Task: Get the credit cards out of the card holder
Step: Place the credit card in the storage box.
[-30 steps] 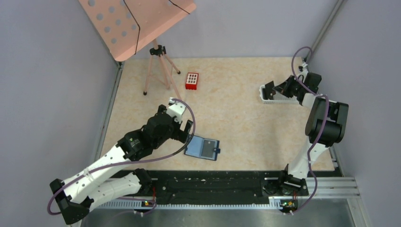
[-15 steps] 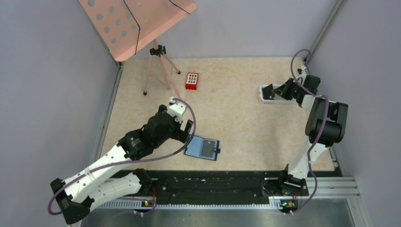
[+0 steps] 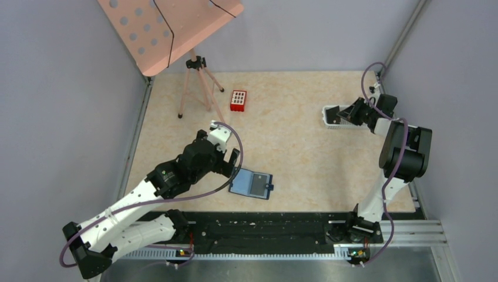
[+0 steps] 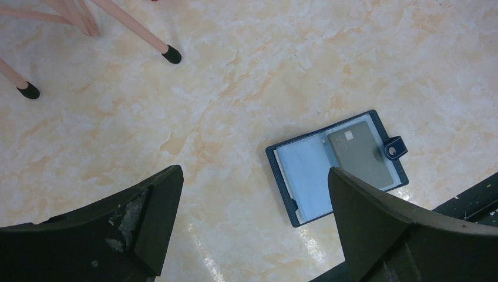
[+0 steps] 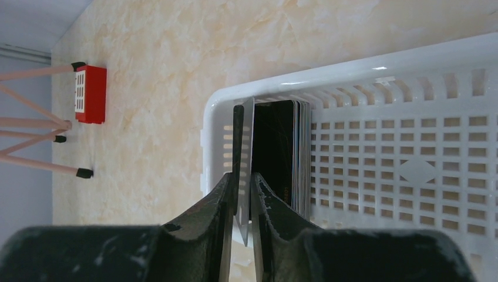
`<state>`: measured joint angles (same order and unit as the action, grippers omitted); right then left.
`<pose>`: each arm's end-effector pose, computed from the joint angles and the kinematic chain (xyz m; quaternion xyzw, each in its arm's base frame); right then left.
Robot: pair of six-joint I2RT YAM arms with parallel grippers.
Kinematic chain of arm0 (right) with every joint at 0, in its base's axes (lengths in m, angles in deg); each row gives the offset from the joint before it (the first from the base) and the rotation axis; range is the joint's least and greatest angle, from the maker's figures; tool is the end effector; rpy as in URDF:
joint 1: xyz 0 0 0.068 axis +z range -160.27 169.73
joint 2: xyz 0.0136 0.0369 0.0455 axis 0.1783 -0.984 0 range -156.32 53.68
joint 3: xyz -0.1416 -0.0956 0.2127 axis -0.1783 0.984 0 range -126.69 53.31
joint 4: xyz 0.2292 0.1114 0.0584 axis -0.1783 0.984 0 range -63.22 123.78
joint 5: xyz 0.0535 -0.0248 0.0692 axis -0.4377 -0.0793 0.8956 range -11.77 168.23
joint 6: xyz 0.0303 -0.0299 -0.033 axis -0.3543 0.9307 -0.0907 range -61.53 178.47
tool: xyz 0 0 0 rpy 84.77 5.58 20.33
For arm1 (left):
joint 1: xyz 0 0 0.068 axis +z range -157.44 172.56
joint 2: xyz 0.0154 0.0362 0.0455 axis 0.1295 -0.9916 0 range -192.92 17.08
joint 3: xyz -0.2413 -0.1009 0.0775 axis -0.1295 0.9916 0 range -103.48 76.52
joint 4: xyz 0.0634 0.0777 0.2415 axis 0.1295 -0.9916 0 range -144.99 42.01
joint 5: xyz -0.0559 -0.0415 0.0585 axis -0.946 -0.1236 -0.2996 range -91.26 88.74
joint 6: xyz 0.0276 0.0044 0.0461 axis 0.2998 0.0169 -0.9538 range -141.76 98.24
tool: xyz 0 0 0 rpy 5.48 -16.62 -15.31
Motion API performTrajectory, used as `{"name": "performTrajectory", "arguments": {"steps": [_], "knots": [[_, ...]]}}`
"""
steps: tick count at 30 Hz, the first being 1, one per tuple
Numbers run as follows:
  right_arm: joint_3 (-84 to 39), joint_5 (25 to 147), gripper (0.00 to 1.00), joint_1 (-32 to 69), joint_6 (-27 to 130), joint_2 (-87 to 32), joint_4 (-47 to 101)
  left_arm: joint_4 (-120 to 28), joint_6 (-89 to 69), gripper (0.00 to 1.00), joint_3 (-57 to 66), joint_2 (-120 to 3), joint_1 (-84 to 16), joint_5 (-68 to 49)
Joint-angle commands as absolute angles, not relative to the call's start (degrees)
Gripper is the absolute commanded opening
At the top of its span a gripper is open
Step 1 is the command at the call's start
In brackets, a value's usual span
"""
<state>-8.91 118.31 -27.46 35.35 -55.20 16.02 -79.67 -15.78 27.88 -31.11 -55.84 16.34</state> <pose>0.3881 -0.0962 0.1670 0.1420 0.8392 0.3269 0.4109 0.1282 -0.1281 0.3162 0.2416 0.8299 -0.1030 0.4923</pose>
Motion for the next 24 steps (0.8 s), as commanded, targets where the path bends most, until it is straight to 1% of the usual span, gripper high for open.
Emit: {"name": "performTrajectory", "arguments": {"steps": [1, 5, 10, 16, 24], "knots": [[-10.31, 117.0, 0.18, -28.02, 36.3, -55.6, 16.86, -78.32, -16.08, 0.99, 27.5, -31.22, -55.44, 16.18], [-12.07, 115.07, 0.23, -27.98, 37.25, -56.08, 19.46, -78.34, -16.13, 0.99, 27.56, -31.15, -55.34, 16.27], [-13.27, 115.25, 0.29, -27.93, 37.27, -57.94, 19.2, -78.4, -16.1, 0.99, 27.51, -31.02, -55.17, 16.16], [-15.86, 115.45, 0.29, -27.85, 37.56, -59.67, 20.37, -78.36, -16.03, 0.99, 27.72, -30.67, -55.08, 16.11], [-16.74, 112.12, 0.29, -26.38, 40.42, -58.29, 24.1, -78.34, -16.02, 0.99, 27.82, -30.82, -54.94, 15.83]]}}
